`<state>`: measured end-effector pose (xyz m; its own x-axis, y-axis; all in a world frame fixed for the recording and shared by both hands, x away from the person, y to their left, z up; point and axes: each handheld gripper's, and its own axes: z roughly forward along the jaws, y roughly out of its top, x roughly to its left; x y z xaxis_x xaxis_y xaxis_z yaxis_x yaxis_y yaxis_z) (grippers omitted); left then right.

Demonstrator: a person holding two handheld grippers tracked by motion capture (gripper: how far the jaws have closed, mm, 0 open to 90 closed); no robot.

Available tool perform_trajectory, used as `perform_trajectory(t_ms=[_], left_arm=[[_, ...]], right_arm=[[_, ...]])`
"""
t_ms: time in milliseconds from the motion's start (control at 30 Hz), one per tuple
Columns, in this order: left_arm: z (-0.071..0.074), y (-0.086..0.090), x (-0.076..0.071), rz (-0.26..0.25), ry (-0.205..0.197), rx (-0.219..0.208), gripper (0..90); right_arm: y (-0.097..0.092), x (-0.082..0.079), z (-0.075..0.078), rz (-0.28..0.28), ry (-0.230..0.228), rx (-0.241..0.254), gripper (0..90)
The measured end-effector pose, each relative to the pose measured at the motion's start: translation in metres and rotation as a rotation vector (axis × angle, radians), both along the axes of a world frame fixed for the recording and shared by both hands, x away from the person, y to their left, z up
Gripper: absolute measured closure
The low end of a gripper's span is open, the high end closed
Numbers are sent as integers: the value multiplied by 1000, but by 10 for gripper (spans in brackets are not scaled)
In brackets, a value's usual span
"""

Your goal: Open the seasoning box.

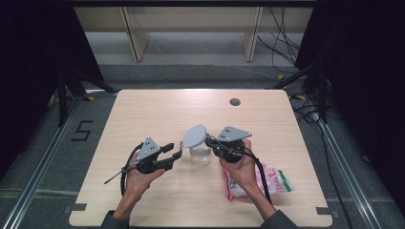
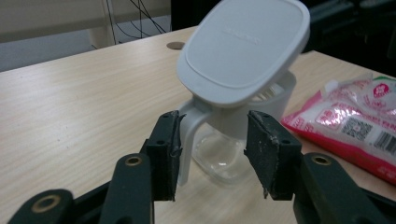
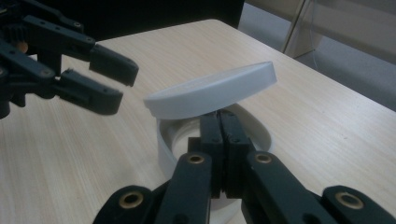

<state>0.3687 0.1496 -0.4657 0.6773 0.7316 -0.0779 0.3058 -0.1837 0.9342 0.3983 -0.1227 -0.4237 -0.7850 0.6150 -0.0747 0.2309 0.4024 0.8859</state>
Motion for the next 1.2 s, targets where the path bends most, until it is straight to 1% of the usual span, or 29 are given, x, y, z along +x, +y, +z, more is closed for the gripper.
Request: perform_trajectory(t_ms=[33, 67, 100, 133, 167, 233, 300, 367, 433, 467, 533, 567, 600, 633, 667, 733, 767, 800, 833, 867, 900, 933, 967, 1033, 1067, 1100, 1133, 1167, 1200], left_arm=[[-1, 0, -2, 1, 2, 6, 531], [-1, 2, -4, 10, 2, 22, 529], [-2, 3, -6, 13, 0, 23, 527], [-4, 4, -7, 12, 1, 19, 522], [-5, 5, -9, 1, -4, 34, 515], [-10, 6, -14, 2, 8, 30, 501], [-15, 8, -18, 11, 18, 45, 471], [-18, 10, -21, 9, 16, 53, 444], [-21, 11, -25, 18, 17, 59, 413], [-22, 12, -26, 22, 19, 61, 399], [-23, 13, -29, 30, 15, 74, 387], [-25, 14, -31, 31, 20, 70, 379], [-27, 13, -33, 39, 22, 56, 367], [-30, 14, -35, 30, 22, 71, 361], [-33, 15, -36, 29, 23, 74, 357], [-37, 15, -40, 24, 28, 88, 351], [-39, 16, -40, 21, 28, 96, 350], [-40, 17, -41, 25, 33, 90, 350], [-40, 19, -42, 26, 40, 86, 349], [-40, 20, -43, 26, 43, 75, 348], [-39, 20, -44, 26, 41, 79, 346], [-38, 21, -44, 23, 36, 71, 346], [-38, 21, -45, 27, 34, 74, 346], [-38, 22, -47, 29, 28, 74, 345], [-39, 22, -47, 39, 25, 74, 345], [-39, 23, -48, 25, 30, 77, 343], [-38, 23, -48, 32, 31, 78, 343], [-38, 25, -48, 20, 23, 94, 343], [-39, 25, -48, 28, 33, 83, 339]], right_arm=[[1, 0, 1, 0, 2, 1, 900], [2, 1, 1, 4, -14, 5, 900], [3, 0, 2, 17, 4, -1, 900], [5, 0, 2, 14, -16, 3, 900], [7, 0, 3, 15, -28, 5, 900], [10, -1, 5, 27, -9, 0, 900], [13, 0, 7, 29, -50, 0, 900], [14, -1, 8, 34, -39, -2, 900], [17, -1, 9, 23, -29, 9, 900], [18, -1, 9, 38, -31, 5, 900], [20, -1, 10, 42, -42, 1, 900], [21, -1, 10, 41, -46, 7, 900], [23, -2, 11, 36, -33, 9, 900], [25, -2, 11, 33, -44, 13, 900], [26, -1, 12, 50, -58, 8, 900], [30, -2, 13, 56, -55, 11, 900], [33, -2, 13, 67, -79, 2, 900], [33, -2, 13, 67, -79, 2, 900], [34, -4, 14, 63, -36, 10, 900], [36, -5, 13, 64, -47, 19, 900], [35, -5, 14, 76, -50, 16, 900], [35, -6, 14, 80, -48, 14, 900], [33, -7, 14, 82, -58, 14, 900], [26, -10, 16, 78, -33, 28, 888], [22, -11, 17, 78, -43, 39, 879], [10, -18, 16, 74, -35, 41, 857], [10, -18, 16, 74, -35, 41, 857], [6, -21, 16, 60, -11, 40, 852], [-11, -29, 12, 60, -16, 13, 833]])
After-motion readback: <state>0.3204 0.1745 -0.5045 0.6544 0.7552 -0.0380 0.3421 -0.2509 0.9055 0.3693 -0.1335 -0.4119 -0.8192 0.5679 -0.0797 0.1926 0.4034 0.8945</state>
